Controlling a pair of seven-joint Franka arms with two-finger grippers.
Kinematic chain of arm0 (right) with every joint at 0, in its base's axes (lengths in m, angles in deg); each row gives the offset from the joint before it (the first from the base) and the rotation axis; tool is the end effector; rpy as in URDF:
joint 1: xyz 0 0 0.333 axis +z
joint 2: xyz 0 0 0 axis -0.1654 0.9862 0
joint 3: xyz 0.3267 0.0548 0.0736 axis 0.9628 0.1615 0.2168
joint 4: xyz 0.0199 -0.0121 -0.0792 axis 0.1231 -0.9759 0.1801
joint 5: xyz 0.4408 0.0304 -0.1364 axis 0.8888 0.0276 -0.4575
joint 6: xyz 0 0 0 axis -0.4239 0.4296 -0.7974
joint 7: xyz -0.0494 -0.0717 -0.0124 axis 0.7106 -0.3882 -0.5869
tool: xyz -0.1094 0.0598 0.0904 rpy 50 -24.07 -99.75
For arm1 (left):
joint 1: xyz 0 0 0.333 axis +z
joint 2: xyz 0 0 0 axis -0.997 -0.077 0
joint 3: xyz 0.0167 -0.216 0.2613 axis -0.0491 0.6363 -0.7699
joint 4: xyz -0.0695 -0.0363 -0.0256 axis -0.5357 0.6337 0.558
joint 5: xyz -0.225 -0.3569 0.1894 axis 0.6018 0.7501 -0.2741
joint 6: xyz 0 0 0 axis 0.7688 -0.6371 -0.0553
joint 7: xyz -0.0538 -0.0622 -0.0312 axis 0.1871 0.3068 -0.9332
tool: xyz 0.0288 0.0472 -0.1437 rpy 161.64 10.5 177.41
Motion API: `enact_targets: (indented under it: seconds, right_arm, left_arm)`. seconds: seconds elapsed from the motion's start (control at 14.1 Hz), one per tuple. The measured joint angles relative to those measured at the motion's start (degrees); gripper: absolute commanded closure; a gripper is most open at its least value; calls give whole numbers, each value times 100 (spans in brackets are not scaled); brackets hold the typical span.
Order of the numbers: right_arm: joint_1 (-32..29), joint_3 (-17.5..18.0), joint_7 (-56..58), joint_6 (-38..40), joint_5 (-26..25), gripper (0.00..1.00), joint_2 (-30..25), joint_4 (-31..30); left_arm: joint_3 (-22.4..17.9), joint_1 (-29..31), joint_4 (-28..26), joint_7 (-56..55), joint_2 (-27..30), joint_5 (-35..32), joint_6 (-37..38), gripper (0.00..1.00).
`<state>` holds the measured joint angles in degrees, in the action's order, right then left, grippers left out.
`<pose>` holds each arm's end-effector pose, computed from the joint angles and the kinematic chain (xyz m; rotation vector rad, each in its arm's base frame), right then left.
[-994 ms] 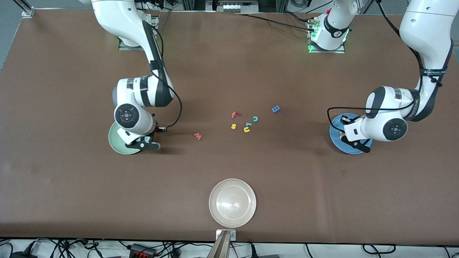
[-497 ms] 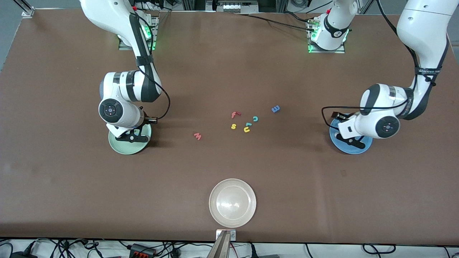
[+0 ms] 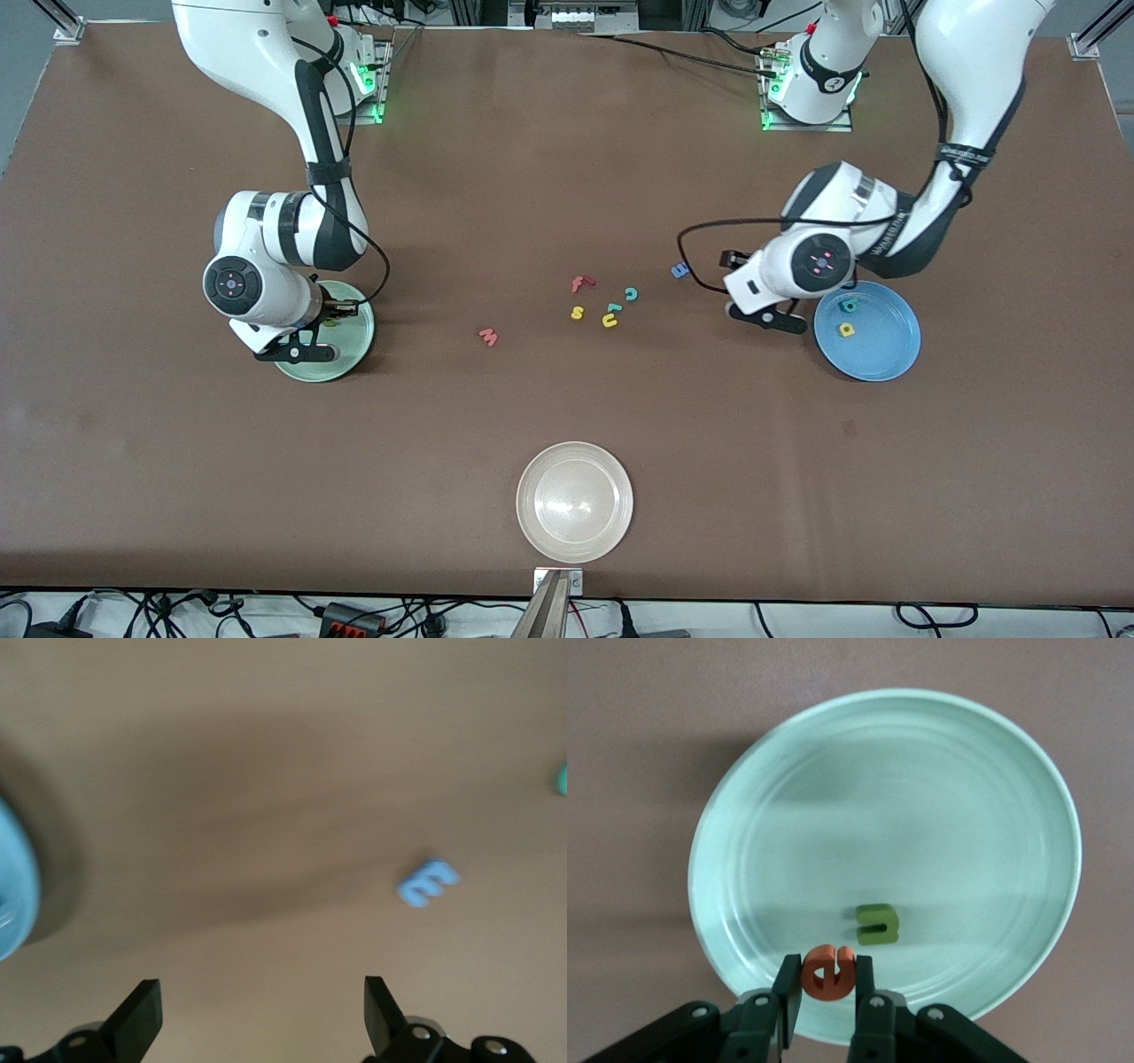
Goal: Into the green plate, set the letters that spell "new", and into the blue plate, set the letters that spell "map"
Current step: 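Grasp the blue letter with the left gripper while the right gripper reaches pink, then carry the blue letter to the blue plate while the right gripper grasps pink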
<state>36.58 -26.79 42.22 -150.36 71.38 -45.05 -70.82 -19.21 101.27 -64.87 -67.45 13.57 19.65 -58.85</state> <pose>0.6319 0.1125 0.1486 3.0327 0.0080 -0.3171 0.5513 -0.2536 0.1940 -3.0393 0.4355 0.5737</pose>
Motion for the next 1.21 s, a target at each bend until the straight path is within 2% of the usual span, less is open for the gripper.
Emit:
enact_targets:
  seconds: [0.14,0.28,0.36,0.43,0.5,0.71,0.78,0.92,0.99,1.14,1.21]
  right_arm:
    - [12,54,0,-135,90,83,68,0]
    - [57,80,0,-215,259,63,178,0]
    - [75,85,0,-252,290,44,231,1]
    - [81,88,0,-280,295,6,278,1]
    - [81,88,0,-301,297,0,315,1]
    - [89,88,0,-334,299,0,335,49]
    - [100,88,0,-334,301,0,320,133]
    - [140,92,35,-226,302,0,261,472]
    - [165,114,120,-82,302,0,230,689]
    - [209,307,482,113,302,0,193,1122]
    - [232,432,726,144,302,0,191,1267]
  left_arm:
    - [245,-153,-38,167,-2,-1,-173,0]
    - [269,-500,-200,218,-28,-353,-608,0]
    - [265,-583,-359,209,-81,-728,-956,0]
    - [257,-585,-509,206,-180,-1020,-1282,0]
    - [235,-562,-606,210,-322,-1229,-1543,0]
    - [205,-504,-654,215,-745,-1654,-1892,0]
    - [206,-504,-655,220,-806,-1682,-1902,3]
    - [208,-515,-662,240,-872,-1708,-1903,15]
    - [209,-521,-665,241,-906,-1779,-1904,18]
    - [211,-542,-681,245,-1003,-1852,-1905,28]
    - [213,-580,-689,248,-1053,-1868,-1911,38]
